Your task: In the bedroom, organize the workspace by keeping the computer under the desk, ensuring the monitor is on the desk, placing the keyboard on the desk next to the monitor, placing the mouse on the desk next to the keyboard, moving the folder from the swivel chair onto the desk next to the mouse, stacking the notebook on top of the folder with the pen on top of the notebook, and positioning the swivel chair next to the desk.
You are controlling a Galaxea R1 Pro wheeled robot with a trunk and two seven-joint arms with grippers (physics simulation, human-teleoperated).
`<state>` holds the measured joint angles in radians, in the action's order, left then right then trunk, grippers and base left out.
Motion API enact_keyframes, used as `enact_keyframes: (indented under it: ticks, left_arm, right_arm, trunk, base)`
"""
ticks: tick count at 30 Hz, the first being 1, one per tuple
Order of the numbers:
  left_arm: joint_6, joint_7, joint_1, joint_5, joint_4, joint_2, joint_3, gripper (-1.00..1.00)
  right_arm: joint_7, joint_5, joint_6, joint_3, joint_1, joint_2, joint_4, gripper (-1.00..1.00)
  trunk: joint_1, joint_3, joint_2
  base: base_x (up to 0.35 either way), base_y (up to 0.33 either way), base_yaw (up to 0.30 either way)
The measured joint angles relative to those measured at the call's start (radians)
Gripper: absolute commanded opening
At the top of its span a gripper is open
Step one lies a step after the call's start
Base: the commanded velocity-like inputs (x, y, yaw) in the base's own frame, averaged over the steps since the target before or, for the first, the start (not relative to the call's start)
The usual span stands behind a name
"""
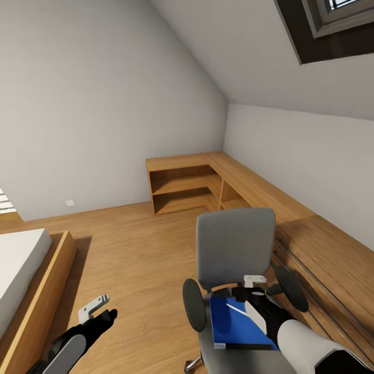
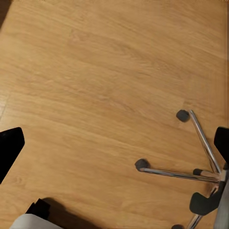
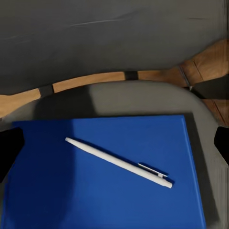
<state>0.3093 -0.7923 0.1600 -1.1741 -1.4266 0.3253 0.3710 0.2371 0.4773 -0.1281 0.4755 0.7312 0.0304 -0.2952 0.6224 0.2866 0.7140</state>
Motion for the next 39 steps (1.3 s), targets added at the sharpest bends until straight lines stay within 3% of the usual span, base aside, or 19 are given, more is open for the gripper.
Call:
enact_keyframes:
  ticks: [10,13,14,18,39]
  left_arm:
    - [0.000,0.000,0.000,-0.002,-0.006,0.001,-0.001,1.00]
    - [0.000,0.000,0.000,-0.002,-0.010,0.001,0.000,1.00]
    - [-0.001,0.000,-0.001,-0.003,-0.082,0.001,-0.001,1.00]
    - [0.001,-0.005,-0.004,-0.004,-0.123,0.002,-0.001,1.00]
    - [0.001,-0.007,-0.005,-0.003,-0.129,0.004,-0.003,1.00]
  right_arm:
    - [-0.082,0.000,-0.014,-0.004,0.005,0.032,0.005,1.00]
    - [-0.092,0.004,-0.100,-0.005,0.060,0.046,0.016,1.00]
    - [-0.094,0.053,-0.149,-0.007,0.090,0.061,0.024,1.00]
    - [-0.094,0.081,-0.154,-0.004,0.096,0.063,0.027,1.00]
    - [-0.098,0.082,-0.150,0.000,0.095,0.066,0.028,1.00]
  trunk:
    - [0.038,0.031,0.070]
    - [0.050,0.041,0.091]
    - [0.054,0.044,0.098]
    - [0.069,0.057,0.126]
    - [0.150,0.122,0.273]
  base:
    - [0.000,0.000,0.000]
    - [0.000,0.000,0.000]
    - [0.000,0.000,0.000]
    - [0.000,0.000,0.000]
    - [0.000,0.000,0.000]
